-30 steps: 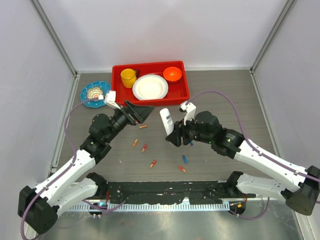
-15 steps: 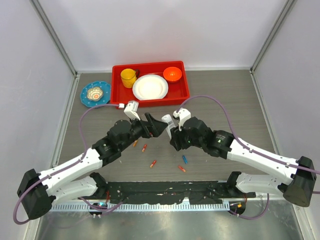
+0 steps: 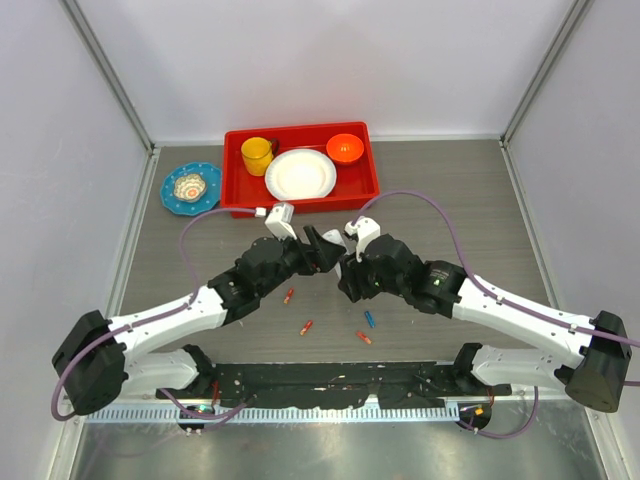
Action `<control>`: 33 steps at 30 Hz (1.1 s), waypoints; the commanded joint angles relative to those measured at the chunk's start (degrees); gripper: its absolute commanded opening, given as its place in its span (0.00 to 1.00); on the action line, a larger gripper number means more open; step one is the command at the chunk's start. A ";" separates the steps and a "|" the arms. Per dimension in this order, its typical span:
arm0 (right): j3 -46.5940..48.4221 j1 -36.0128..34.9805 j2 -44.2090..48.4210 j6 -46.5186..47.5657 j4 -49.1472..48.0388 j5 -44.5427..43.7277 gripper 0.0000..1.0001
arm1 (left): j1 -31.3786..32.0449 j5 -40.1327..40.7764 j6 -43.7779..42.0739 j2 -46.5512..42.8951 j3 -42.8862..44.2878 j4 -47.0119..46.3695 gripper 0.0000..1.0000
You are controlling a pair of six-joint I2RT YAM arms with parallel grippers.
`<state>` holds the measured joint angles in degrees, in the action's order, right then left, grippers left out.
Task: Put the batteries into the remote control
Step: Adjust the remote control.
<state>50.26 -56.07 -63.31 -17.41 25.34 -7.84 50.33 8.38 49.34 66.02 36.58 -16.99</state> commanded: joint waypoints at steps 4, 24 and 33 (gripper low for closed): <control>2.21 -0.35 1.26 -1.13 -3.46 0.54 0.20 | 1.18 -0.74 0.67 2.18 2.54 -9.36 0.72; 2.30 -0.35 0.91 -1.49 -4.07 0.80 0.20 | 1.70 -2.14 1.90 3.85 0.78 -12.89 0.58; 2.03 -0.35 0.91 -1.40 -3.98 0.72 0.20 | 2.23 -2.32 1.99 3.77 -0.54 -13.68 0.54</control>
<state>50.26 -56.14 -63.31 -18.37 24.40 -6.92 52.10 6.31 51.05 69.89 36.60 -26.92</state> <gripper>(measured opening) 0.549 0.560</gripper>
